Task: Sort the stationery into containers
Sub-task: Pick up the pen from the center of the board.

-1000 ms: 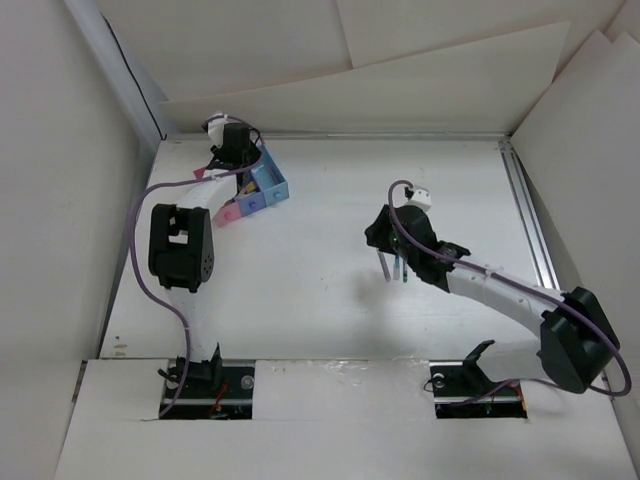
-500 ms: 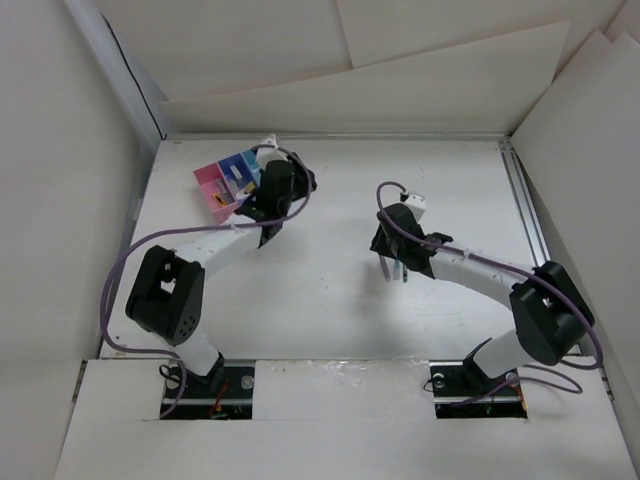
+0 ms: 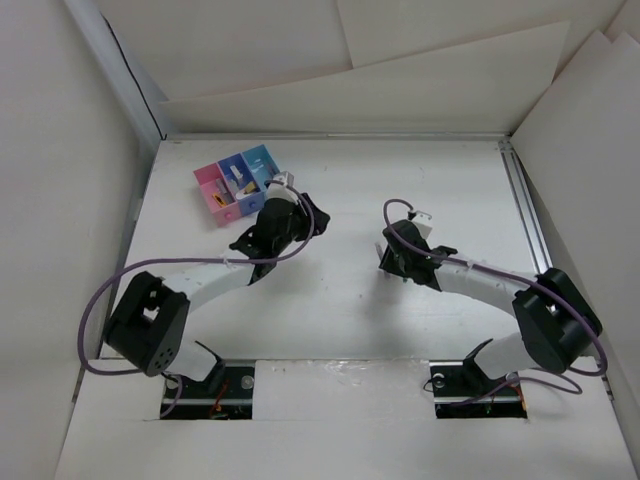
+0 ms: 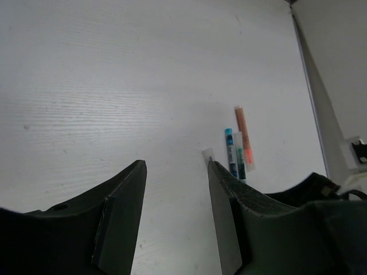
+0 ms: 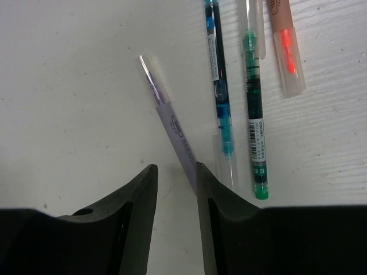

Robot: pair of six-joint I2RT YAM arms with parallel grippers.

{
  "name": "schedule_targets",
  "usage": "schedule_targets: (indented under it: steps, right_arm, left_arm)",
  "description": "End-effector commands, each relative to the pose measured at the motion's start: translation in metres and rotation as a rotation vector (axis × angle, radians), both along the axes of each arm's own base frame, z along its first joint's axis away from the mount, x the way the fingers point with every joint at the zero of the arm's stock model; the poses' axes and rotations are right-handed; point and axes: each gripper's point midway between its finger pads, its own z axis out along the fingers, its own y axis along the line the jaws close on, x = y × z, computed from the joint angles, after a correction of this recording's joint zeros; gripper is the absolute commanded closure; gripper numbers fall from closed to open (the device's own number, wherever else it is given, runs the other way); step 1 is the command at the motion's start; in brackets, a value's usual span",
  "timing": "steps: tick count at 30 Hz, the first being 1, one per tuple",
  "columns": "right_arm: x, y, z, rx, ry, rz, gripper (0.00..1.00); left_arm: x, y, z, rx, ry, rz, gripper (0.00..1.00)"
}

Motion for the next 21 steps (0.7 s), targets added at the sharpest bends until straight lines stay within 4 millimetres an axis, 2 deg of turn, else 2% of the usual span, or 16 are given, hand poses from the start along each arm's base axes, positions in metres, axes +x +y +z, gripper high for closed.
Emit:
schedule_targets:
  steps: [1, 2, 3, 4, 6, 10, 11, 16, 19, 21]
  right_arm:
    - [0.002, -0.002, 0.0, 0.02, 0.001, -0.035, 0.61]
    - [0.006, 0.001, 0.005, 0.027, -0.008, -0.035, 0.61]
    - [0.003, -0.001, -0.001, 0.018, 0.013, -0.042, 0.61]
    - [0.005, 0.0, -0.003, 0.015, 0.017, -0.042, 0.61]
    - [0.004, 0.0, -0.006, 0.009, 0.025, -0.042, 0.61]
    - [0.008, 0.003, -0.006, 0.01, 0.032, -0.049, 0.61]
    - [0.006, 0.001, -0.011, -0.004, 0.05, -0.05, 0.61]
    - [0.0, 0.007, -0.022, 0.008, 0.096, -0.023, 0.61]
    - [-0.002, 0.008, -0.029, 0.002, 0.117, -0.019, 0.65]
    - [-0.005, 0.016, -0.027, 0.013, 0.109, -0.002, 0.7]
  left_arm:
    - [-0.013, -0.005, 0.035, -0.076, -0.089, -0.071, 0.56]
    - [-0.018, -0.005, 0.033, -0.078, -0.084, -0.084, 0.56]
    - [-0.021, -0.003, 0.04, -0.092, -0.106, -0.085, 0.56]
    - [-0.028, -0.001, 0.031, -0.088, -0.092, -0.099, 0.56]
    - [-0.034, -0.002, 0.033, -0.111, -0.099, -0.118, 0.56]
    - [-0.039, -0.003, 0.033, -0.112, -0.105, -0.142, 0.55]
    - [-0.042, -0.003, 0.028, -0.11, -0.094, -0.152, 0.55]
    - [-0.042, 0.0, 0.03, -0.095, -0.114, -0.146, 0.55]
    - [-0.042, 0.001, 0.03, -0.088, -0.119, -0.149, 0.55]
    - [-0.04, -0.003, 0.034, -0.09, -0.118, -0.158, 0.55]
